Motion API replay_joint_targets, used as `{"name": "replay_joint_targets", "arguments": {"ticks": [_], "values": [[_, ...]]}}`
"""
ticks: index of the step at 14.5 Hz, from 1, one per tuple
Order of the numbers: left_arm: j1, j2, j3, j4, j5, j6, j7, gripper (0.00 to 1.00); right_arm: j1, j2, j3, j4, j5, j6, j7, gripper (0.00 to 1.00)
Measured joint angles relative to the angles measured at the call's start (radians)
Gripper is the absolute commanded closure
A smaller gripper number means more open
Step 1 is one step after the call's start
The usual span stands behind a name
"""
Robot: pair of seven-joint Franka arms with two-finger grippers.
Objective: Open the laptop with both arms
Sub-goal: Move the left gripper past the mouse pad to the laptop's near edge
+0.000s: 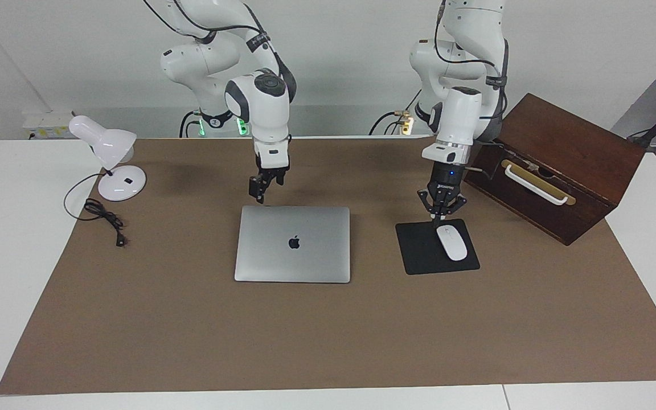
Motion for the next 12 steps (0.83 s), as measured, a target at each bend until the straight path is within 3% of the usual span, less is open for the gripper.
{"name": "replay_joint_targets", "arguments": {"ticks": [6, 12], "values": [[-0.166, -0.026, 0.000, -0.098, 0.000, 0.089, -0.045, 1.00, 0.000, 0.015, 0.000, 0.000, -0.006, 0.008, 0.000, 0.00], [-0.321, -0.001, 0.000, -0.143, -0.011, 0.149, -0.090, 1.00, 0.000, 0.015, 0.000, 0.000, -0.012, 0.010, 0.000, 0.00]]}}
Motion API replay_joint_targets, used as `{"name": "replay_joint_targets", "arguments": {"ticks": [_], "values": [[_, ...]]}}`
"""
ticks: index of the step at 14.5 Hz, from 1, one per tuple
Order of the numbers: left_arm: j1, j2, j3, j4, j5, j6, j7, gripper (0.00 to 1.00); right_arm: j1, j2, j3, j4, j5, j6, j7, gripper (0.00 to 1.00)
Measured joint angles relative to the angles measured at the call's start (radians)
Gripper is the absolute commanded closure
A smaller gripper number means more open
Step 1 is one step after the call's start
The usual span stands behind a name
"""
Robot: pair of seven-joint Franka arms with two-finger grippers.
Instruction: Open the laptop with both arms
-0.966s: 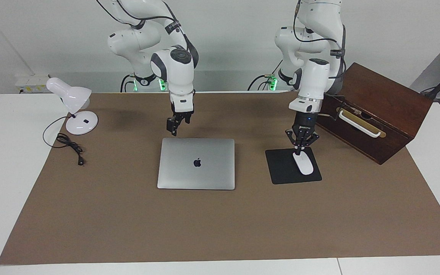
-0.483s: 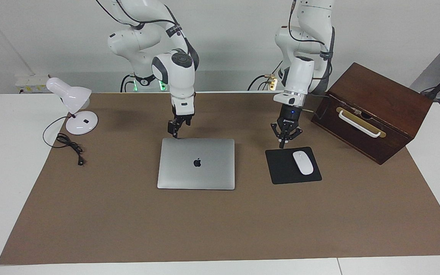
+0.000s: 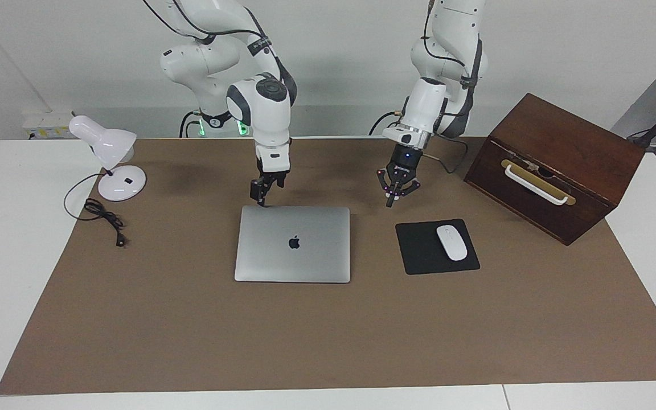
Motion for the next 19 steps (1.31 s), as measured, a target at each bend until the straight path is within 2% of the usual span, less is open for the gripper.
{"name": "replay_joint_targets", "arguments": {"ticks": [4, 6, 14, 19], "values": [[-0.115, 0.082, 0.000, 0.054, -0.130, 0.012, -0.001, 1.00, 0.000, 0.000, 0.000, 0.000, -0.001, 0.000, 0.000, 0.00], [-0.142, 0.130, 0.001, 0.095, -0.153, 0.019, -0.002, 1.00, 0.000, 0.000, 0.000, 0.000, -0.001, 0.000, 0.000, 0.00], [-0.143, 0.214, 0.008, 0.200, -0.178, 0.024, -0.003, 1.00, 0.000, 0.000, 0.000, 0.000, -0.002, 0.000, 0.000, 0.00], [-0.143, 0.243, 0.013, 0.232, -0.182, 0.024, -0.004, 1.00, 0.000, 0.000, 0.000, 0.000, -0.002, 0.000, 0.000, 0.00]]}}
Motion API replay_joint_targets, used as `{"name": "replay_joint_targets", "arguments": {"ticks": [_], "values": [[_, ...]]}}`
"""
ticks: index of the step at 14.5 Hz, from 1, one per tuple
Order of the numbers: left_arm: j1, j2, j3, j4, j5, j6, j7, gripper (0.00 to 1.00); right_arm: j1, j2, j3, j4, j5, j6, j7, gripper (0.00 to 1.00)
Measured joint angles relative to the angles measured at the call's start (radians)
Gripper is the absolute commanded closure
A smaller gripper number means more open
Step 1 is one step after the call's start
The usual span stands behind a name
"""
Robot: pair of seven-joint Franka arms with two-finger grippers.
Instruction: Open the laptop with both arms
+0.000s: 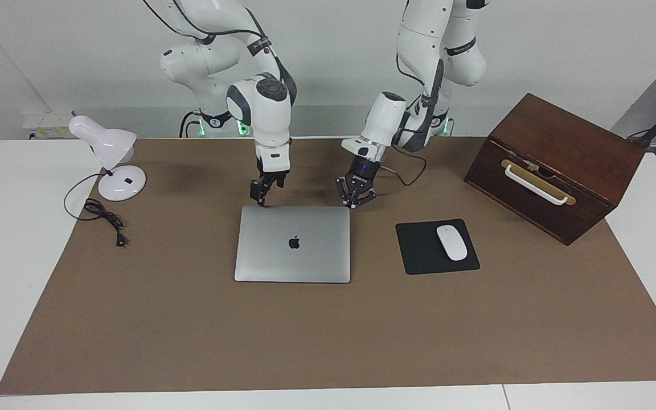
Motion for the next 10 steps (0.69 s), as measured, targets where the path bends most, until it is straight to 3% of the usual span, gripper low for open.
{"name": "replay_joint_targets", "arguments": {"ticks": [10], "values": [[0.000, 0.069, 0.001, 0.065, -0.004, 0.002, -0.003, 1.00, 0.000, 0.000, 0.000, 0.000, 0.000, 0.000, 0.000, 0.00]]}}
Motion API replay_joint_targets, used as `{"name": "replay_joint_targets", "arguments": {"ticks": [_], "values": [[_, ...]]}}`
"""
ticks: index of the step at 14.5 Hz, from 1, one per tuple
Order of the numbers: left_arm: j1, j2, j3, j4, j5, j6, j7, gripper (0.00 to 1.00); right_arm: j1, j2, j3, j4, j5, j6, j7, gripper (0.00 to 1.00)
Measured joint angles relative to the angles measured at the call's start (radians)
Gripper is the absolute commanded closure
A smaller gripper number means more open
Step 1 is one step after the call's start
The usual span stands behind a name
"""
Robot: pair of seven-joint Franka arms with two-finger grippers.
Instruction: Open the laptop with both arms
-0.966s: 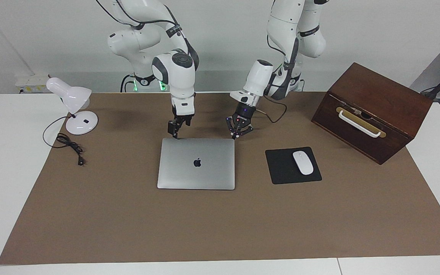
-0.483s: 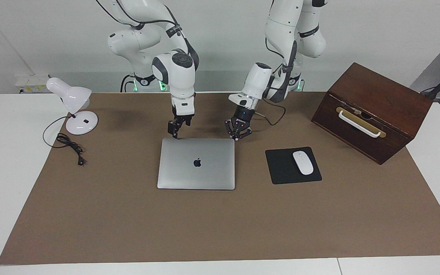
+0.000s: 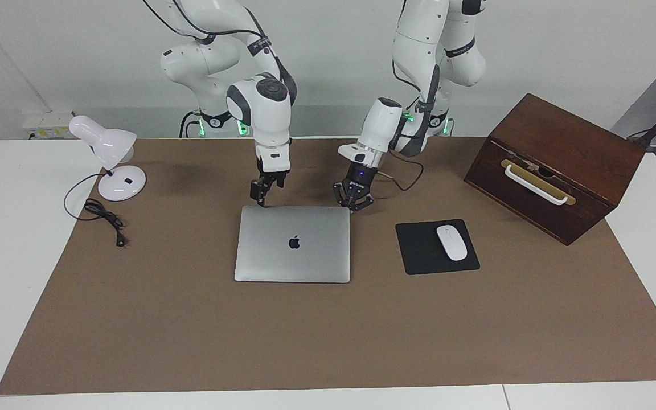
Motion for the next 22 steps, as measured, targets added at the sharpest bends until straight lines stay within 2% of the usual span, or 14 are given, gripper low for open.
{"name": "replay_joint_targets", "arguments": {"ticks": [22], "values": [[0.000, 0.004, 0.000, 0.005, 0.000, 0.002, 0.000, 1.00, -0.003, 0.062, -0.007, 0.020, 0.000, 0.144, 0.000, 0.00]]}}
